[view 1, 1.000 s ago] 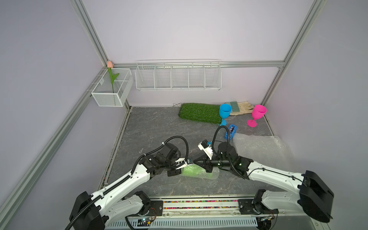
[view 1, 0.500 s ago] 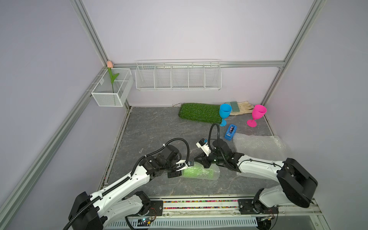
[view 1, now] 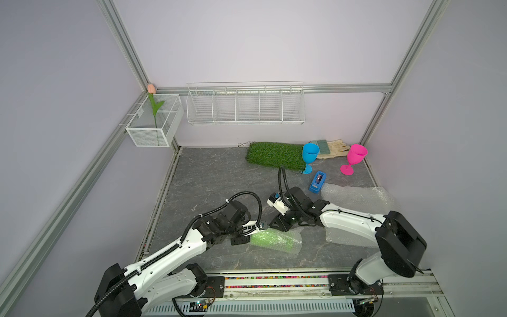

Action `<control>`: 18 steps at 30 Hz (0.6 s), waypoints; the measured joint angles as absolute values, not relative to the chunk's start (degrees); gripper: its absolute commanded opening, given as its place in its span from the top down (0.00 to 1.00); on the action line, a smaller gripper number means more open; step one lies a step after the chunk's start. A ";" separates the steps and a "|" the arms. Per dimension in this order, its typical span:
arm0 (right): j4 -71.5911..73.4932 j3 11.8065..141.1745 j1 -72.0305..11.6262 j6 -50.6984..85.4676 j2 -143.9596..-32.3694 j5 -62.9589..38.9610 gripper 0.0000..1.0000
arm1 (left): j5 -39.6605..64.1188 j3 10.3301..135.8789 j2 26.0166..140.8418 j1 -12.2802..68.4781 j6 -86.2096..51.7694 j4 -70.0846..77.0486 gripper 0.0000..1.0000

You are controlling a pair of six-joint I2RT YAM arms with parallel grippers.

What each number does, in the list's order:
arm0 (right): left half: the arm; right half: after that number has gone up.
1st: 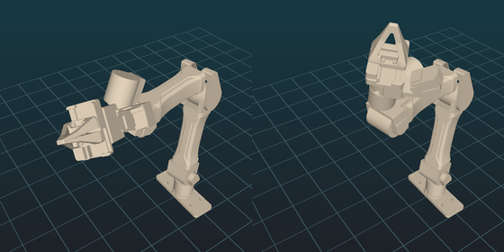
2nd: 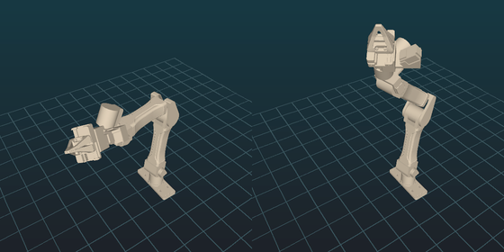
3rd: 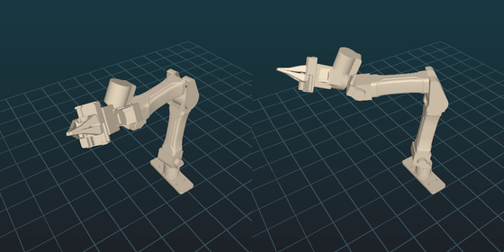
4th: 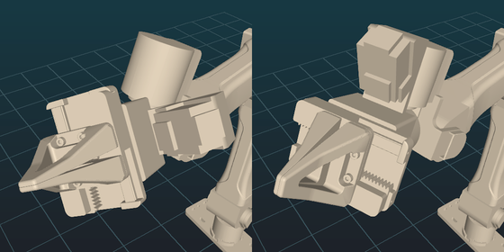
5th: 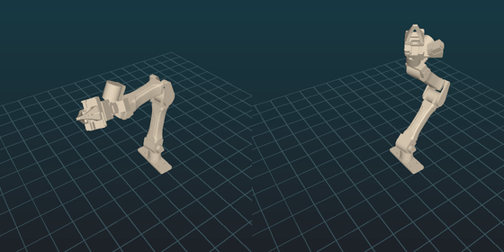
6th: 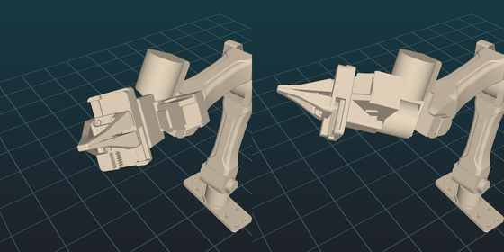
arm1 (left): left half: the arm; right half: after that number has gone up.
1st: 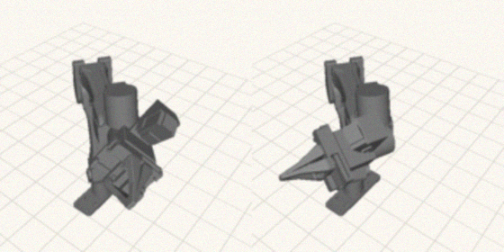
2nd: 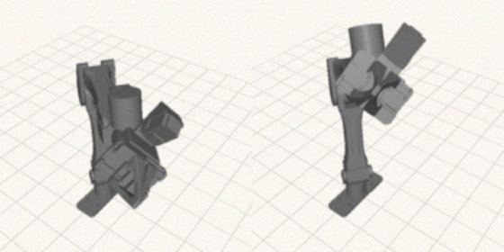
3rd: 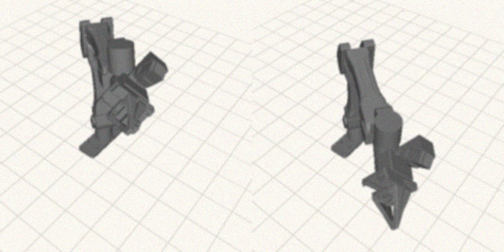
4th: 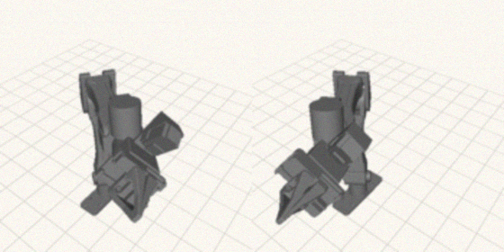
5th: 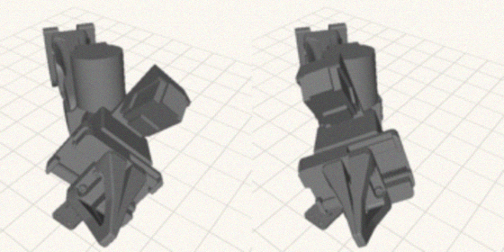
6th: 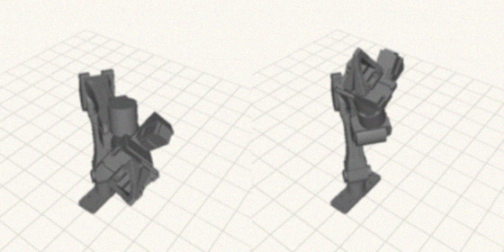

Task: Wrap wine glasses in bubble wrap
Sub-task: Stick the tape on the bubble wrap.

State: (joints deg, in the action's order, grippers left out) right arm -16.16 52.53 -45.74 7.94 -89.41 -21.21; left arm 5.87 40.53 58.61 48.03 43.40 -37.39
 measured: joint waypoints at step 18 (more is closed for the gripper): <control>-31.44 61.17 -47.03 10.07 -82.63 -18.33 0.60 | 4.73 40.21 57.95 48.03 43.81 -37.54 1.00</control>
